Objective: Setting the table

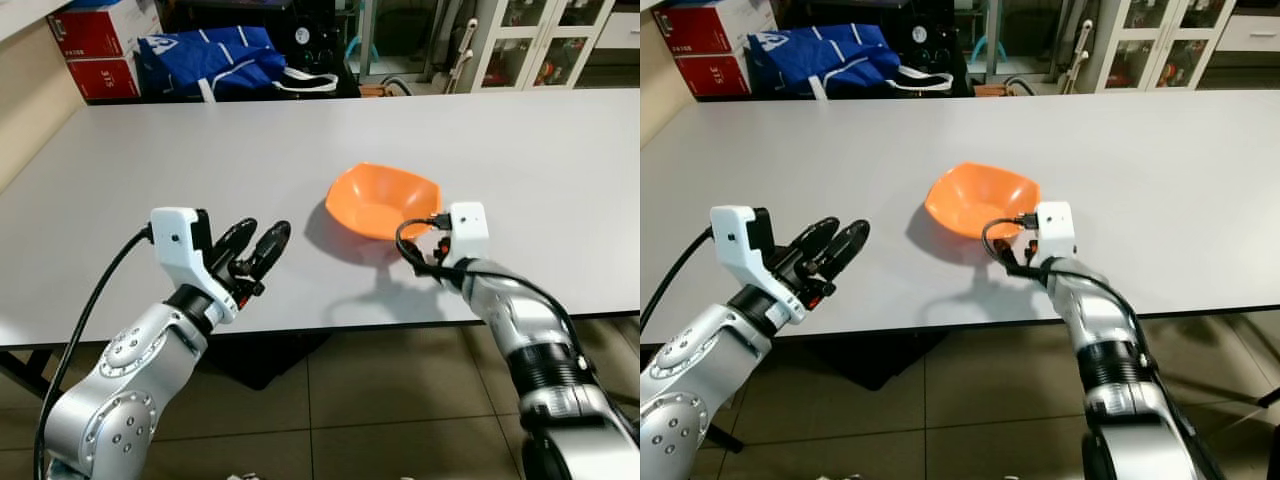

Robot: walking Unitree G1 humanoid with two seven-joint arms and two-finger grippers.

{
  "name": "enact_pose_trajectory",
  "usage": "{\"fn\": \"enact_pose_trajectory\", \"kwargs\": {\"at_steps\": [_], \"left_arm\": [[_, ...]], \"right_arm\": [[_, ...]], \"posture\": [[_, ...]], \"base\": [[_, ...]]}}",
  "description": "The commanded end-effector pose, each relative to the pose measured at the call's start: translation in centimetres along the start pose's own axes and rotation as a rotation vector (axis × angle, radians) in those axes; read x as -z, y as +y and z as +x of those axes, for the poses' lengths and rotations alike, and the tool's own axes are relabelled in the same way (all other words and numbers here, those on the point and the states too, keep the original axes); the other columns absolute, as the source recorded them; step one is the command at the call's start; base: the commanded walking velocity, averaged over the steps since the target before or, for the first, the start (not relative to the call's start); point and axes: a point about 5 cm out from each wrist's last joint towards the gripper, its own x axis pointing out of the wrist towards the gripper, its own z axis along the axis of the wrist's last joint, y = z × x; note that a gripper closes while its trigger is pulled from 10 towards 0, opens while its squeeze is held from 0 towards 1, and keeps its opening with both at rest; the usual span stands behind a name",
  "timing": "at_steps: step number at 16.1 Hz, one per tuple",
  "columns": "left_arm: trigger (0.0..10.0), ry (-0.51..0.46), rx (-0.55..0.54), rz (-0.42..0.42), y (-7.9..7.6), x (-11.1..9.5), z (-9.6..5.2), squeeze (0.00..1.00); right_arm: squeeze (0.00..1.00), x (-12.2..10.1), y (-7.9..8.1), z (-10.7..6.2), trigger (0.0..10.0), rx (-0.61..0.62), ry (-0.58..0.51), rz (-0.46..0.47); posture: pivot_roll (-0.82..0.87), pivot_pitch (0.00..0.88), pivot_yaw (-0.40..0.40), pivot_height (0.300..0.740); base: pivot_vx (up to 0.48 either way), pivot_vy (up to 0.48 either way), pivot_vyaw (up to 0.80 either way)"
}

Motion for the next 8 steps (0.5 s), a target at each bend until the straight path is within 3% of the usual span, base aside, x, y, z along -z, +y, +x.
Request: {"fn": "enact_pose_trajectory", "kwargs": {"at_steps": [1, 8], "left_arm": [[10.0, -0.003, 0.010, 0.005, -0.23, -0.25, -0.02, 0.00], [10.0, 0.001, 0.003, 0.003, -0.17, -0.24, -0.16, 0.00]], "right_arm": [[0.00, -1.26, -0.31, 0.18, 10.0, 0.017, -0.045, -0.026], [0.00, -1.03, -1.06, 0.92, 10.0, 0.047, -0.042, -0.051]], "posture": [[-0.09, 0.007, 0.039, 0.740], [-0.07, 0.008, 0.039, 0.740]], "base": [[0.000, 0.000, 0.00], [0.000, 0.000, 0.00]]}}
